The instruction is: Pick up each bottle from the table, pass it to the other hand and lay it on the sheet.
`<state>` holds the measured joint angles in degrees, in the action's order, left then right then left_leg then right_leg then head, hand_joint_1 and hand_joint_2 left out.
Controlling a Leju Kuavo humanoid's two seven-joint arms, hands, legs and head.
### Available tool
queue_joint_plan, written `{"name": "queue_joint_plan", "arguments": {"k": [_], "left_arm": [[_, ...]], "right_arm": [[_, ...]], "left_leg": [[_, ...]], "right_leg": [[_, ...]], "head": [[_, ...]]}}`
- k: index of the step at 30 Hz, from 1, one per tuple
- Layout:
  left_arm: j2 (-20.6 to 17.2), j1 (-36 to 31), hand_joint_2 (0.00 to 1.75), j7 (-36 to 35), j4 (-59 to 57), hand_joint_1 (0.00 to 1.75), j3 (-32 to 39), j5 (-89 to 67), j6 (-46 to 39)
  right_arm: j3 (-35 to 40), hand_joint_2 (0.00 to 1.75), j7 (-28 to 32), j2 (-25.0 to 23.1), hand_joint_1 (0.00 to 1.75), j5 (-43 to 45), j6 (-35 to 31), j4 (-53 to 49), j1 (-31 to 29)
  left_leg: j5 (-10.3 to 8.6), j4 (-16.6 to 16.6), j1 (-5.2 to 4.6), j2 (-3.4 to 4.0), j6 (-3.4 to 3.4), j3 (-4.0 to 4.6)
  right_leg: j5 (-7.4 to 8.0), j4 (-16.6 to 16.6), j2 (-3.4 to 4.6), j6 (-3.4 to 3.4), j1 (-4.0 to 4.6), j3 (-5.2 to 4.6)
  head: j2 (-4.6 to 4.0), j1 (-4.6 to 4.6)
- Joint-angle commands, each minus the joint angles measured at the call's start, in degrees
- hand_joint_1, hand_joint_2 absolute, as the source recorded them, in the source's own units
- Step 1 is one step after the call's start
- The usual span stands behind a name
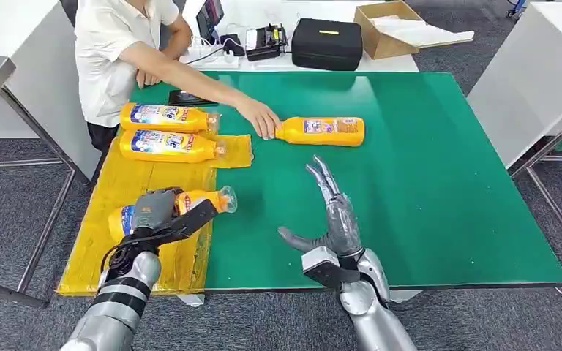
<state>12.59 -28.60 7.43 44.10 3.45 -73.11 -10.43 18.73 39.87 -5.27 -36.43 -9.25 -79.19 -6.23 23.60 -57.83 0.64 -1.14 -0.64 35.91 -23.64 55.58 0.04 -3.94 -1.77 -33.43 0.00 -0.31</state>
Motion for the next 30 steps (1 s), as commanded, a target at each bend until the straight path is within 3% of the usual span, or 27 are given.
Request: {"name": "queue_joint_plan", "arguments": {"k": [1,4,6,7,8,9,12,13,15,16,17,24,25,27,28,30], "left_arm": [[-1.3,-2.9,1.75,1.6,-13.0,1.75,0.9,0.6,1.9],[-1.6,-3.0,1.75,1.7,-14.4,1.73,0.4,0.3,2.3],[-1.7,-3.0,1.75,1.6,-15.5,1.52,0.0,-0.1,2.4],[-1.7,-3.0,1.75,1.6,-15.5,1.52,0.0,-0.1,2.4],[-1.8,-3.2,1.75,1.4,-16.3,0.98,-0.4,-0.5,2.5],[-2.0,-3.6,1.75,1.1,-17.4,1.17,-0.8,-0.8,2.7],[-2.2,-3.7,1.75,0.6,-18.2,1.24,-1.2,-1.3,2.5],[-2.3,-3.8,1.75,0.7,-18.7,1.43,-1.4,-1.4,2.9],[-2.6,-3.9,1.75,0.5,-19.6,0.63,-2.0,-2.1,3.0],[-2.6,-3.9,1.75,0.5,-19.6,0.63,-2.0,-2.1,3.0],[-2.6,-3.9,1.75,0.5,-19.7,0.30,-2.2,-2.2,2.9],[-2.7,-4.0,1.75,0.4,-20.0,0.28,-2.8,-2.8,2.9],[-3.3,-4.4,1.75,-1.0,-20.8,0.00,-5.9,-6.3,3.0],[-3.2,-4.6,1.75,-1.6,-21.2,0.00,-6.3,-6.7,3.5],[-3.2,-4.9,0.00,-1.9,-21.6,0.00,-6.5,-7.0,4.2],[-3.6,-5.5,0.00,-1.9,-22.8,0.00,-7.5,-7.7,6.4]], "right_arm": [[2.5,1.75,0.1,2.4,0.00,1.3,-0.4,6.6,-4.1],[2.6,1.75,0.1,2.5,0.00,1.8,-0.4,7.3,-4.5],[2.6,1.75,0.1,2.7,0.00,2.3,-0.4,7.9,-4.9],[2.6,1.75,0.1,2.7,0.00,2.3,-0.4,7.9,-4.9],[2.8,1.75,0.1,2.8,0.00,2.7,-0.5,8.2,-5.1],[3.1,1.75,0.1,3.1,0.00,3.2,-0.8,8.5,-5.3],[3.5,1.75,0.1,3.3,0.00,3.7,-1.0,8.9,-5.5],[3.5,1.75,0.1,3.3,0.00,3.9,-0.9,9.0,-5.7],[3.7,1.75,0.1,3.5,0.00,4.3,-1.3,9.6,-5.9],[3.7,1.75,0.1,3.5,0.00,4.3,-1.3,9.6,-5.9],[3.8,1.75,0.1,3.5,0.00,4.4,-1.4,9.6,-5.9],[4.0,1.75,0.1,3.7,0.00,4.9,-1.5,9.7,-5.9],[4.4,1.75,0.1,4.0,0.00,4.9,-2.3,10.5,-6.2],[4.4,1.75,0.1,4.0,0.00,5.0,-2.3,10.6,-6.2],[4.6,1.75,0.1,4.1,0.00,5.1,-2.3,10.7,-6.3],[5.3,1.75,0.1,4.4,0.00,5.6,-2.4,11.0,-6.8]], "left_leg": [[0.03,0.1,-0.01,0.07,-0.01,-0.27],[0.03,0.1,0.01,0.14,-0.01,-0.51],[0.02,0.1,0.01,0.16,-0.01,-0.56],[0.01,0.1,-0.02,0.07,-0.01,-0.56],[0.01,0.1,0.04,0.25,0.00,-0.64],[0.01,0.1,-0.02,0.09,-0.01,-0.67],[0.00,0.1,-0.01,0.06,0.00,-0.74],[0.01,0.1,0.00,0.12,0.00,-0.77],[0.00,0.1,-0.01,0.17,0.01,-0.82],[0.00,0.1,-0.03,0.12,0.01,-0.84],[0.01,0.2,-0.01,0.21,0.01,-0.88],[0.02,0.1,-0.01,0.15,0.01,-0.85],[0.03,0.1,-0.02,0.16,0.00,-0.85],[0.08,0.1,0.01,0.33,0.00,-0.90],[0.01,0.1,0.00,0.16,0.02,-0.83],[-0.01,0.1,-0.01,0.17,0.03,-0.82]], "right_leg": [[0.00,-0.1,0.01,0.12,0.01,0.27],[0.02,-0.1,0.04,0.21,0.06,0.51],[0.04,-0.1,0.06,0.22,0.05,0.55],[0.01,-0.1,0.00,0.17,0.02,0.57],[0.06,-0.2,0.10,0.36,0.10,0.63],[0.01,-0.1,0.02,0.18,0.02,0.67],[0.01,-0.1,0.01,0.16,0.02,0.73],[0.03,-0.1,0.04,0.20,0.04,0.75],[0.04,-0.2,0.09,0.23,0.04,0.78],[0.02,-0.1,0.06,0.17,0.01,0.81],[0.04,-0.2,0.12,0.24,0.03,0.83],[0.01,-0.1,0.07,0.19,0.03,0.81],[0.01,-0.1,0.07,0.20,0.03,0.81],[0.00,-0.2,0.16,0.34,0.08,0.85],[0.02,-0.1,0.08,0.21,0.04,0.81],[0.04,-0.1,0.09,0.22,0.04,0.79]], "head": [[0.00,0.00],[0.00,0.00],[0.00,0.00],[0.00,0.02],[0.00,0.00],[0.00,0.00],[0.00,0.02],[0.00,0.00],[0.00,0.00],[0.00,0.00],[0.00,0.00],[0.00,0.00],[0.00,0.00],[0.00,0.00],[0.00,0.00],[0.00,0.02]]}}
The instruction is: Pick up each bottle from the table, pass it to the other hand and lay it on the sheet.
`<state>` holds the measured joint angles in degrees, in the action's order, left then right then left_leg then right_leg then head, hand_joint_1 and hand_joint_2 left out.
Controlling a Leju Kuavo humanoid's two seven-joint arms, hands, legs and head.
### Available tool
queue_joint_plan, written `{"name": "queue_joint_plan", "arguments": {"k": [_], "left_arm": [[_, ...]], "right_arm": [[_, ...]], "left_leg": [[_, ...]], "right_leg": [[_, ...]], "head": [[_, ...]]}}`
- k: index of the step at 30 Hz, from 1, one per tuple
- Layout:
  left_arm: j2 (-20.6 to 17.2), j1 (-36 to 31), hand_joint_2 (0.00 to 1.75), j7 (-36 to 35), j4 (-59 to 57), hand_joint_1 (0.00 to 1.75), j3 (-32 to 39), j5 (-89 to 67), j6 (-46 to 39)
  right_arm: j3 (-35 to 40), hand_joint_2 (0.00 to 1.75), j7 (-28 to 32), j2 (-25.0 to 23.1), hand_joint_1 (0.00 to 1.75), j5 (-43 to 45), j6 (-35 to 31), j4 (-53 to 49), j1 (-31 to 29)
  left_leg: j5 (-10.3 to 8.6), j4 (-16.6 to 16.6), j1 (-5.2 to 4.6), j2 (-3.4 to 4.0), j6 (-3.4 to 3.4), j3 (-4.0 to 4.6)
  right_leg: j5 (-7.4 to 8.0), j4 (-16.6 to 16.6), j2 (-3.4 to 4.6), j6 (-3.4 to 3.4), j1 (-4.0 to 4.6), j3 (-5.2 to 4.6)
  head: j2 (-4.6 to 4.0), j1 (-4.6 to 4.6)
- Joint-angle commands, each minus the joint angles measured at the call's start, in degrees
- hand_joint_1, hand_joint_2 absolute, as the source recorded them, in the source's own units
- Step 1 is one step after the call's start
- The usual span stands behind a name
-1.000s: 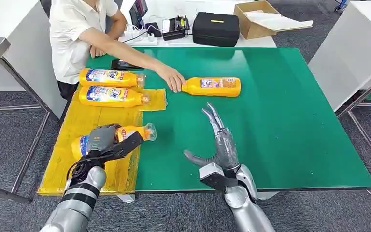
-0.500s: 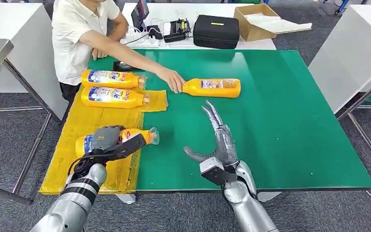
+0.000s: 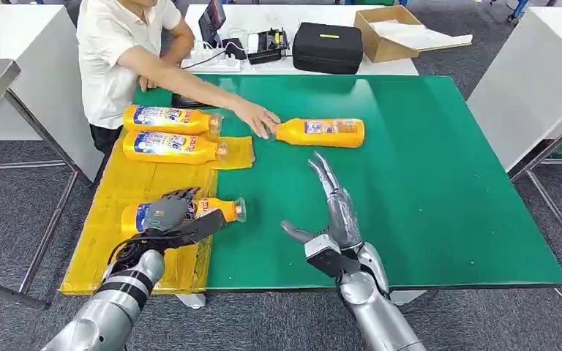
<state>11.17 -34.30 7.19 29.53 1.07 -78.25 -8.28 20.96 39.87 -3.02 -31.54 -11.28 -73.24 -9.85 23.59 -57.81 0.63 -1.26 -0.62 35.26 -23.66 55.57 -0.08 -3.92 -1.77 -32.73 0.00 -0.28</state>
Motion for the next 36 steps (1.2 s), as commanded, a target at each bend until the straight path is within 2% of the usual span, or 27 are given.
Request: {"name": "queue_joint_plan", "arguments": {"k": [1,5,7,10,11,13,17,20,21,26,32,33,34,35,36], "left_arm": [[-2.1,0.2,1.75,-1.7,-8.2,0.00,-5.1,-2.6,4.3],[-2.3,0.2,1.75,-0.4,-9.0,0.00,-5.9,-2.6,5.2],[-2.1,0.8,1.75,1.2,-7.8,0.00,-6.0,-2.1,2.7],[-0.2,1.2,1.75,3.9,-4.8,0.00,-3.5,1.9,0.1],[0.4,1.9,1.75,6.8,-2.4,0.00,-2.6,4.5,-0.9],[0.9,2.2,1.75,8.0,-0.6,0.00,-2.4,5.8,-0.7],[1.9,5.5,1.75,12.7,9.2,0.00,-5.2,9.5,-1.2],[1.9,9.8,1.75,12.4,21.0,0.00,-11.7,11.3,-1.0],[1.8,10.7,0.00,12.8,23.5,0.00,-13.1,12.1,-0.7],[0.9,12.8,0.00,13.5,29.4,0.00,-17.7,16.6,2.5],[0.5,14.5,0.00,13.6,34.5,0.00,-21.0,18.9,0.8],[0.9,15.4,0.00,13.9,36.3,0.00,-21.1,19.9,-0.7],[0.8,16.2,0.00,13.6,38.0,0.00,-21.7,20.0,-0.7],[1.1,16.6,0.00,13.6,38.9,0.00,-21.6,20.6,-1.1],[2.3,18.2,0.00,14.6,41.2,0.00,-20.6,23.7,-1.3]], "right_arm": [[3.0,1.75,0.1,2.1,0.00,0.7,-0.4,5.1,-3.2],[4.1,1.75,0.1,2.3,0.00,1.5,-0.9,5.9,-4.0],[4.3,1.75,0.1,2.4,0.00,1.4,-1.3,6.1,-4.0],[3.9,1.75,0.1,2.4,0.00,1.0,-1.9,5.7,-3.1],[3.5,1.75,0.1,2.3,0.00,0.7,-1.9,5.4,-2.7],[3.3,1.75,0.1,2.4,0.00,0.6,-1.9,4.9,-2.2],[2.0,1.75,0.1,2.2,0.00,-0.4,-1.9,3.9,-1.1],[-0.3,1.75,0.1,1.3,0.00,-2.4,-1.2,1.9,0.9],[-0.7,1.75,0.1,1.2,0.00,-2.7,-0.9,1.4,1.4],[-1.4,1.75,0.1,1.3,0.00,-3.1,-0.7,0.6,2.2],[-2.7,1.75,0.1,1.0,0.00,-4.9,-1.2,0.7,2.5],[-3.6,1.75,-2.4,1.1,0.00,-11.6,-4.5,1.5,2.4],[-4.5,1.75,-2.3,0.8,0.00,-12.0,-4.4,1.8,2.3],[-4.5,1.75,-4.5,1.3,0.00,-16.6,-6.4,2.4,2.1],[-5.0,1.75,-11.1,2.3,0.00,-26.4,-11.0,4.0,1.4]], "left_leg": [[0.01,0.1,-0.01,0.26,0.00,-0.14],[0.01,0.1,0.00,0.37,0.01,-0.22],[0.02,0.1,0.00,0.37,0.01,-0.27],[0.01,0.2,0.02,0.45,0.02,-0.29],[0.01,0.1,0.02,0.28,0.01,-0.27],[0.00,0.1,0.03,0.20,0.01,-0.19],[0.01,0.0,0.03,0.14,0.00,-0.12],[0.05,0.0,0.06,0.12,0.00,-0.03],[0.01,0.0,0.01,0.05,0.00,0.05],[0.12,-0.1,0.04,0.17,0.02,0.25],[0.04,0.0,0.03,0.11,0.02,0.45],[0.08,-0.1,0.04,0.15,0.02,0.40],[0.05,0.0,0.03,0.17,0.02,0.45],[0.09,-0.1,0.04,0.22,0.02,0.37],[0.08,-0.1,0.03,0.21,0.02,0.41]], "right_leg": [[0.06,-0.1,0.18,0.16,0.02,0.07],[0.07,-0.1,0.28,0.20,0.04,0.14],[0.07,-0.1,0.28,0.21,0.04,0.19],[0.09,-0.2,0.31,0.30,0.08,0.21],[0.06,-0.1,0.18,0.23,0.07,0.23],[0.03,-0.1,0.10,0.21,0.07,0.17],[0.02,-0.1,0.07,0.16,0.07,0.09],[-0.03,-0.1,0.01,0.21,0.10,0.01],[-0.02,0.0,-0.03,0.14,0.04,-0.08],[-0.10,0.0,0.04,0.24,0.08,-0.29],[-0.04,0.0,0.01,0.15,0.06,-0.50],[-0.06,0.0,0.03,0.21,0.08,-0.44],[-0.02,0.0,0.07,0.15,0.06,-0.51],[-0.05,0.0,0.09,0.22,0.08,-0.44],[-0.04,0.0,0.08,0.20,0.07,-0.47]], "head": [[0.00,-0.02],[0.00,-0.02],[0.00,-0.02],[0.00,0.00],[0.00,-0.02],[0.00,0.00],[0.00,-0.02],[0.00,-0.02],[0.00,0.00],[0.00,-0.02],[0.00,-0.02],[0.00,-0.02],[0.00,-0.02],[0.00,0.00],[0.00,-0.02]]}}
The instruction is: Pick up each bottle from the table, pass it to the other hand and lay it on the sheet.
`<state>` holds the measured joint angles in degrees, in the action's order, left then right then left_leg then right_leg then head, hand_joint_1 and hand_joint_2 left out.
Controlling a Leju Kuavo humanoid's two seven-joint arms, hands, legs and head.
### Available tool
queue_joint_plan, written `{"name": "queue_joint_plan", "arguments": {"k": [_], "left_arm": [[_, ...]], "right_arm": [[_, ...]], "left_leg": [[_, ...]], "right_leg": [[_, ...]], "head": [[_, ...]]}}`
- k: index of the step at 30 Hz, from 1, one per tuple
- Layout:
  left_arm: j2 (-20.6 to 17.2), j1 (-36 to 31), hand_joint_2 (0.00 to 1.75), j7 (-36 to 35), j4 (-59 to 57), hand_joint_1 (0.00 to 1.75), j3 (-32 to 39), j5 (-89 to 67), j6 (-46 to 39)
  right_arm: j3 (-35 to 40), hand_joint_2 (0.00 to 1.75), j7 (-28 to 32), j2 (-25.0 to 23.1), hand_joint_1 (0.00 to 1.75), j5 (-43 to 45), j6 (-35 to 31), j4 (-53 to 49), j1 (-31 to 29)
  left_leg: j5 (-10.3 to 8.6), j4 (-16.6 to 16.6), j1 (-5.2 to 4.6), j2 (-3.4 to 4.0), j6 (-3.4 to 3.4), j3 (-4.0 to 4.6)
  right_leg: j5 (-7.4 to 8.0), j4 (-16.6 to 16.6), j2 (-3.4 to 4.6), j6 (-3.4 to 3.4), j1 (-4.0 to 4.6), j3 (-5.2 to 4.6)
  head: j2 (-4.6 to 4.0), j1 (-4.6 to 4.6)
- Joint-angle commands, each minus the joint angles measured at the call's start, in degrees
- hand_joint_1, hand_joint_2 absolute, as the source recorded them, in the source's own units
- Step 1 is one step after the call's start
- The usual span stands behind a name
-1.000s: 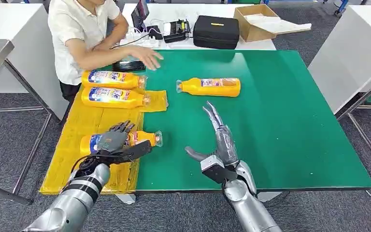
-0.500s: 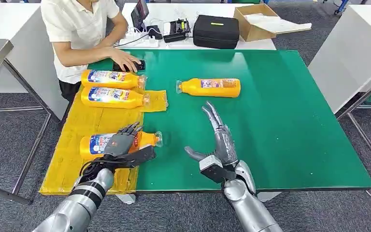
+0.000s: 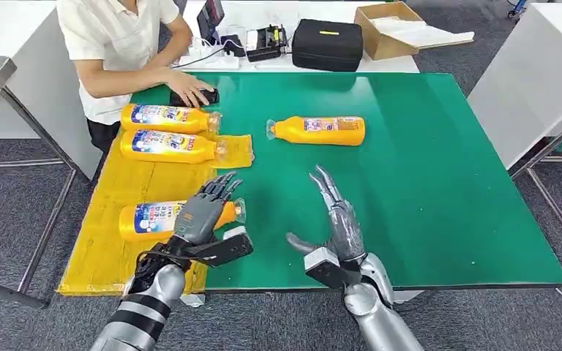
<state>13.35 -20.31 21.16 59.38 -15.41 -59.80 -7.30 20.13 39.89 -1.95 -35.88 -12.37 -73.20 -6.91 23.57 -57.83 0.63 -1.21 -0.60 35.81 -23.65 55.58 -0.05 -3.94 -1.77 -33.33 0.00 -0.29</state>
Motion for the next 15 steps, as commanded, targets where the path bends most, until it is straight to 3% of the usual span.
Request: {"name": "queue_joint_plan", "arguments": {"k": [1,8,9,11,13,15], "left_arm": [[0.1,5.3,0.00,0.3,13.5,0.00,-4.6,5.4,-2.0],[-0.1,5.5,0.00,0.2,13.8,0.00,-4.7,5.4,-1.8],[1.4,6.6,1.75,1.3,14.4,0.00,-2.8,9.0,-1.9],[5.4,11.3,1.75,-0.3,16.9,0.00,-0.2,21.1,4.0],[6.6,14.2,1.75,-2.1,14.7,0.00,-2.5,29.7,9.5],[6.6,14.5,1.75,-1.4,11.4,0.00,-5.5,34.3,9.6]], "right_arm": [[-4.8,1.75,-10.8,1.4,0.00,-22.0,-9.8,5.1,-2.1],[-5.1,1.75,-10.5,1.3,0.00,-22.0,-9.9,5.3,-2.3],[-5.4,1.75,-17.0,1.9,0.00,-27.7,-11.4,6.1,-2.7],[-9.2,1.75,-24.3,3.9,0.00,-34.1,-10.9,7.8,-3.0],[-14.5,1.75,-25.1,4.5,0.00,-35.6,-10.4,11.0,-3.9],[-17.4,1.75,-24.2,5.0,0.00,-37.7,-11.5,15.7,-5.9]], "left_leg": [[0.11,-0.1,0.04,0.15,-0.01,-0.17],[0.05,0.0,0.01,0.11,0.00,-0.07],[0.09,0.0,0.03,0.19,0.00,-0.14],[0.04,0.0,0.01,0.08,-0.01,-0.06],[0.14,0.0,0.01,0.16,-0.05,-0.24],[0.07,0.1,-0.03,0.04,-0.06,-0.20]], "right_leg": [[-0.08,0.0,0.04,0.25,0.09,0.18],[-0.01,0.0,0.05,0.15,0.04,0.09],[-0.04,0.0,0.09,0.22,0.07,0.14],[-0.01,0.0,0.02,0.12,0.04,0.07],[-0.07,-0.1,0.05,0.20,0.07,0.28],[-0.05,-0.1,-0.03,0.12,0.00,0.25]], "head": [[0.00,-0.02],[0.00,-0.02],[0.00,-0.02],[0.00,-0.02],[0.00,-0.04],[0.00,-0.04]]}}
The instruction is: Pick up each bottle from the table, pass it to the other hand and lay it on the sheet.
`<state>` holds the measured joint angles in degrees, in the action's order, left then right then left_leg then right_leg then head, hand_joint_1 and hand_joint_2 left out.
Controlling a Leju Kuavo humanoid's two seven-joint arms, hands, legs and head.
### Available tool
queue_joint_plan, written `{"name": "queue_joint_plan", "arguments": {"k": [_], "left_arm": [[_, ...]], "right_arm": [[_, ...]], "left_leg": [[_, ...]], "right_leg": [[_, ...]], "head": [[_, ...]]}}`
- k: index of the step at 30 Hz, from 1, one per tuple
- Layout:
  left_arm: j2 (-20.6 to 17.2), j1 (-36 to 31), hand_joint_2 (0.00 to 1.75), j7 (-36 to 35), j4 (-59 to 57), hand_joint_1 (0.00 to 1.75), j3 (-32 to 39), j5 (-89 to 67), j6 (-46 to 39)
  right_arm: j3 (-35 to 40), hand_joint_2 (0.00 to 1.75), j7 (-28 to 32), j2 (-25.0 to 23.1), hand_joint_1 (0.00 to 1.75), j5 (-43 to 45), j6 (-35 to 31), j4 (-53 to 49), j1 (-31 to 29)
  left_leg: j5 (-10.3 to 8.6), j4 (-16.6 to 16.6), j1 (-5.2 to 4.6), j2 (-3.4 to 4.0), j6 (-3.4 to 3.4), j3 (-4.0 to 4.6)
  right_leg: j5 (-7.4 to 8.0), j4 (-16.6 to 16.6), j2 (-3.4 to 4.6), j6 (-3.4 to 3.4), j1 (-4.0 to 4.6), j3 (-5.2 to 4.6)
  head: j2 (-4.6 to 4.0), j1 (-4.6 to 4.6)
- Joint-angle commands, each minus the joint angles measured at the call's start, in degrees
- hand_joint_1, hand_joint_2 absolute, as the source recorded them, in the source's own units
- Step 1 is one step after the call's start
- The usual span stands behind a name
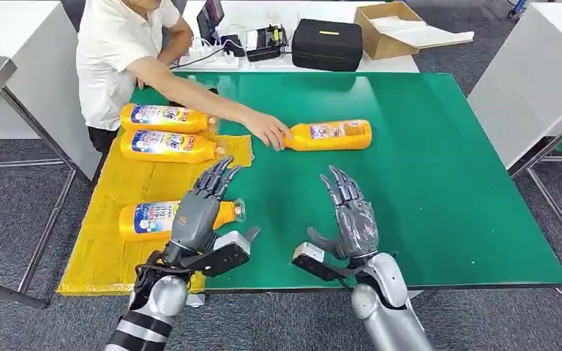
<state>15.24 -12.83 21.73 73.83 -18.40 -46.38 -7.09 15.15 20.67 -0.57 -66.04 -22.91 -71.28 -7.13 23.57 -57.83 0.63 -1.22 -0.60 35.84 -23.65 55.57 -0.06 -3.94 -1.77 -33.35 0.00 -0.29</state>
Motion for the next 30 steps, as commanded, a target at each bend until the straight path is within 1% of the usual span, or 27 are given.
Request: {"name": "queue_joint_plan", "arguments": {"k": [1,3,4,5,7,8,9,10,11,12,13,15,16,17,19,20,24,26,30], "left_arm": [[4.8,7.1,1.75,-1.9,-3.7,0.00,-3.5,22.9,9.1],[4.8,7.2,1.75,-2.3,-3.6,0.00,-4.2,25.7,9.7],[4.7,7.2,1.75,-2.4,-3.2,0.00,-4.0,25.9,9.8],[4.7,7.2,1.75,-2.4,-3.2,0.00,-4.0,25.9,9.8],[4.6,7.3,1.75,-3.0,-1.9,0.00,-3.3,26.6,9.8],[4.5,7.4,1.75,-3.5,-1.4,0.00,-2.9,26.8,9.8],[4.5,7.5,1.75,-3.8,-1.2,0.00,-2.8,26.8,10.0],[4.5,7.7,1.75,-4.1,-1.0,0.00,-2.5,27.1,10.2],[4.5,8.0,1.75,-4.3,-0.7,0.00,-2.3,27.4,10.8],[4.5,8.1,1.75,-4.5,-0.6,0.00,-2.3,27.7,11.2],[4.5,8.4,1.75,-4.6,-0.1,0.00,-2.4,28.0,11.6],[4.6,8.5,1.75,-4.6,0.2,0.00,-2.4,27.9,11.5],[4.6,8.6,1.75,-4.8,0.4,0.00,-2.2,27.8,11.3],[4.8,8.6,1.75,-5.1,0.4,0.00,-1.9,27.8,11.3],[4.8,8.4,1.75,-5.3,0.2,0.00,-1.8,28.1,11.5],[4.8,8.1,1.75,-5.4,-0.4,0.00,-2.1,28.6,11.8],[4.8,7.8,1.75,-5.3,-1.0,0.00,-2.3,28.9,11.9],[4.8,6.9,1.75,-5.2,-2.2,0.00,-3.0,30.1,12.5],[4.8,5.5,1.75,-4.7,-4.7,0.00,-3.9,30.6,12.1]], "right_arm": [[-14.1,1.75,-4.6,3.2,0.00,-7.4,-1.0,15.7,-6.5],[-14.8,1.75,-4.5,3.3,0.00,-9.0,-2.9,17.5,-7.1],[-14.9,1.75,-4.5,3.2,0.00,-9.2,-3.1,17.8,-7.1],[-14.9,1.75,-4.5,3.2,0.00,-9.2,-3.1,17.8,-7.1],[-14.8,1.75,-5.4,2.8,0.00,-10.5,-2.7,18.2,-7.2],[-15.0,1.75,-6.1,2.7,0.00,-11.3,-1.7,19.1,-7.4],[-15.2,1.75,-6.5,2.5,0.00,-11.4,-1.0,19.7,-7.6],[-15.6,1.75,-7.8,2.4,0.00,-12.0,0.2,20.9,-8.0],[-15.9,1.75,-9.6,2.4,0.00,-13.0,2.1,22.4,-8.7],[-15.7,1.75,-10.1,2.6,0.00,-13.5,3.0,23.1,-9.1],[-15.6,1.75,-12.4,2.6,0.00,-14.8,4.7,24.4,-9.9],[-15.5,1.75,-13.6,2.6,0.00,-15.8,5.6,24.9,-10.2],[-15.6,1.75,-15.5,2.5,0.00,-16.7,7.2,25.0,-10.5],[-16.0,1.75,-16.1,2.4,0.00,-16.9,8.1,24.8,-10.6],[-16.2,1.75,-16.3,2.8,0.00,-17.4,8.5,24.9,-11.1],[-16.6,1.75,-15.4,3.1,0.00,-17.2,8.6,26.1,-12.1],[-17.1,1.75,-14.8,3.2,0.00,-16.8,8.2,27.1,-12.8],[-16.5,1.75,-14.3,3.4,0.00,-17.7,8.7,30.0,-15.0],[-14.9,1.75,-15.0,4.2,0.00,-19.7,4.9,36.9,-18.8]], "left_leg": [[0.08,0.1,-0.03,0.02,-0.09,-0.35],[0.04,0.0,-0.06,0.02,-0.06,-0.11],[0.15,0.0,-0.03,0.12,-0.09,-0.32],[0.05,0.0,-0.09,-0.02,-0.06,-0.11],[0.08,0.0,-0.08,0.08,-0.04,-0.09],[0.15,0.0,-0.06,0.20,-0.03,-0.21],[0.14,0.0,-0.04,0.18,-0.02,-0.15],[0.08,0.0,-0.06,0.13,-0.02,-0.07],[0.14,0.0,-0.04,0.17,-0.02,-0.18],[0.10,0.0,-0.05,0.16,-0.03,-0.12],[0.15,0.0,-0.03,0.21,-0.03,-0.19],[0.17,0.0,0.00,0.27,-0.06,-0.21],[0.11,0.0,-0.01,0.19,-0.06,-0.10],[0.19,0.0,0.02,0.31,-0.07,-0.22],[0.11,0.0,0.00,0.18,-0.05,-0.06],[0.16,0.0,0.00,0.25,-0.06,-0.14],[0.07,0.0,0.01,0.09,-0.04,-0.06],[0.08,0.0,0.02,0.15,-0.04,-0.08],[0.09,0.0,0.00,0.21,-0.05,-0.13]], "right_leg": [[-0.04,-0.2,-0.07,0.14,0.02,0.44],[-0.01,-0.1,-0.03,0.08,-0.05,0.15],[-0.08,-0.2,-0.01,0.24,0.02,0.39],[-0.03,-0.1,-0.09,0.12,-0.06,0.16],[-0.02,-0.1,0.02,0.14,-0.05,0.11],[-0.06,-0.1,0.09,0.23,-0.01,0.21],[-0.03,-0.1,0.10,0.18,0.00,0.14],[0.00,-0.1,0.07,0.12,-0.01,0.06],[-0.05,-0.1,0.08,0.18,0.04,0.17],[-0.02,-0.1,0.08,0.13,0.04,0.10],[-0.05,-0.1,0.10,0.18,0.07,0.18],[-0.05,-0.1,0.16,0.17,0.08,0.18],[-0.02,-0.1,0.11,0.11,0.04,0.08],[-0.06,-0.1,0.20,0.19,0.08,0.20],[-0.02,0.0,0.10,0.11,0.04,0.06],[-0.06,0.0,0.15,0.17,0.05,0.14],[-0.02,-0.1,0.01,0.14,0.04,0.08],[-0.01,-0.1,0.06,0.16,0.06,0.09],[0.01,-0.1,0.11,0.13,0.04,0.10]], "head": [[0.00,-0.02],[0.00,-0.06],[0.00,-0.04],[0.00,-0.02],[0.00,-0.04],[0.00,-0.06],[0.00,-0.04],[0.00,-0.06],[0.00,-0.06],[0.00,-0.06],[0.00,-0.06],[0.00,-0.06],[0.00,-0.06],[0.00,-0.06],[0.00,-0.04],[0.00,-0.04],[0.00,-0.06],[0.00,-0.04],[0.00,-0.06]]}}
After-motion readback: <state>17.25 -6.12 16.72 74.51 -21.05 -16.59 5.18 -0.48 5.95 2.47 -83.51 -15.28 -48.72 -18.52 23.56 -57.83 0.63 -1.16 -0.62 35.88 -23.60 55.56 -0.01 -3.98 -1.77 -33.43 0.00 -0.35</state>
